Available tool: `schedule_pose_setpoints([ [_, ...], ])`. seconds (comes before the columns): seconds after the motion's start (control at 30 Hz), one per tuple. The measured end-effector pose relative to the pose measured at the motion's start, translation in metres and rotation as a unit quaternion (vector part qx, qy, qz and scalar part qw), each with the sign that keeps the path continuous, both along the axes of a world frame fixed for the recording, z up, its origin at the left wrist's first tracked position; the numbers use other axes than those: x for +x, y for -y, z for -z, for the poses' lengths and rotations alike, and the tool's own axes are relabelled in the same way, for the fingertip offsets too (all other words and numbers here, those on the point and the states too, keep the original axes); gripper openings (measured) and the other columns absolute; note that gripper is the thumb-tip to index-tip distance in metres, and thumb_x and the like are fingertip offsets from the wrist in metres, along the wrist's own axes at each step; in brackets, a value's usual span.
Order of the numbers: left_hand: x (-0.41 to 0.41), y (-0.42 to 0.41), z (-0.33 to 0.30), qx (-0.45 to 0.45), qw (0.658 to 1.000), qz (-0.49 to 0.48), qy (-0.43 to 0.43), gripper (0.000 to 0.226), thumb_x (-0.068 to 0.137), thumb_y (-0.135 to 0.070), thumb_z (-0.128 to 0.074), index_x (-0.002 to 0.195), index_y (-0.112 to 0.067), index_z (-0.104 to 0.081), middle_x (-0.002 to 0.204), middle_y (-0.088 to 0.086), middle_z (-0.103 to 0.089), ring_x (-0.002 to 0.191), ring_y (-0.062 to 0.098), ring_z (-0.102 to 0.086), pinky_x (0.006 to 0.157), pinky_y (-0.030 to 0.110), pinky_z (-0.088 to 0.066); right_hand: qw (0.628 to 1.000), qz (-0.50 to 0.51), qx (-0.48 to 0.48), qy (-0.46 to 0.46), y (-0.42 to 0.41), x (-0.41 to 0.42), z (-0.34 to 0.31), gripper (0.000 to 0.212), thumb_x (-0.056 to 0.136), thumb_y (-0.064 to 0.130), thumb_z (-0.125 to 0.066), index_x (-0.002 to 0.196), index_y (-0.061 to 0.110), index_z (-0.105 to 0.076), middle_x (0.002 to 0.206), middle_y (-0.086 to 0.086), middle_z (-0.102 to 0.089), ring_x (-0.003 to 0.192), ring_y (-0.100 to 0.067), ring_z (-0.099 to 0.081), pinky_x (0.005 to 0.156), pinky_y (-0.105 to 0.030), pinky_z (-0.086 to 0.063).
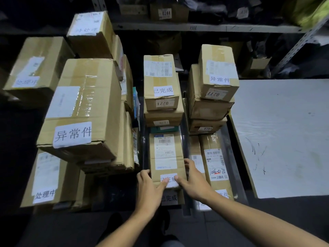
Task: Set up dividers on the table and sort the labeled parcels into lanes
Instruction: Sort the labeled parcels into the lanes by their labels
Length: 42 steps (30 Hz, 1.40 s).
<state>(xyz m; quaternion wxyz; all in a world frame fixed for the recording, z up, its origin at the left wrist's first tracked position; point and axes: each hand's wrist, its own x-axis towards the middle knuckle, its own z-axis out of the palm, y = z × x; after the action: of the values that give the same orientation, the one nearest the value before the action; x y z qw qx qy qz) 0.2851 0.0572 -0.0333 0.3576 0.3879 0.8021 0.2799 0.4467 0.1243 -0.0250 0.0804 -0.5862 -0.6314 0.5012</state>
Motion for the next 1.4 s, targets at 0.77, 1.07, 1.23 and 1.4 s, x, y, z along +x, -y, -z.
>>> schedule_pose_setpoints([
  [0.77,-0.005,-0.018,-0.141,0.249,0.967,0.047,0.01,0.037,0.083,-0.058,-0.058,0.115,-0.052,-0.04,0.117,-0.021,-0.05,0.11,-0.005,-0.051,0.089,0.017,-0.045,0.966,-0.034,0.255,-0.005,-0.028,-0.011,-0.144,0.068,0.09,0.044,-0.064,0.149,0.03,-0.032,0.147,0.016,-0.043,0.131,0.004,-0.038,0.105,-0.016,-0.033],
  [1.07,-0.069,-0.008,-0.308,0.482,0.876,0.028,-0.027,0.039,0.083,-0.059,-0.061,0.118,-0.047,-0.05,0.111,-0.02,-0.06,0.102,0.006,-0.064,0.073,0.013,-0.052,0.901,-0.062,0.382,-0.195,-0.051,-0.076,-0.303,0.056,0.081,0.066,-0.058,0.13,0.047,-0.043,0.126,0.023,-0.059,0.117,0.002,-0.057,0.097,-0.031,-0.052],
  [1.23,-0.153,-0.012,-0.335,0.492,0.865,-0.03,-0.095,0.04,0.081,-0.062,-0.06,0.115,-0.042,-0.053,0.109,-0.02,-0.061,0.107,0.006,-0.061,0.081,0.028,-0.053,0.865,-0.11,0.434,-0.226,-0.067,-0.159,-0.349,0.053,0.079,0.065,-0.057,0.127,0.046,-0.046,0.116,0.022,-0.064,0.107,0.004,-0.062,0.091,-0.031,-0.055],
  [1.4,-0.276,-0.011,-0.327,0.454,0.874,-0.118,-0.127,0.039,0.08,-0.061,-0.065,0.108,-0.036,-0.055,0.103,-0.014,-0.062,0.096,-0.004,-0.059,0.076,0.007,-0.042,0.867,-0.176,0.42,-0.201,-0.076,-0.262,-0.36,0.053,0.086,0.055,-0.061,0.133,0.034,-0.049,0.113,0.017,-0.065,0.097,0.01,-0.062,0.085,-0.017,-0.053],
])
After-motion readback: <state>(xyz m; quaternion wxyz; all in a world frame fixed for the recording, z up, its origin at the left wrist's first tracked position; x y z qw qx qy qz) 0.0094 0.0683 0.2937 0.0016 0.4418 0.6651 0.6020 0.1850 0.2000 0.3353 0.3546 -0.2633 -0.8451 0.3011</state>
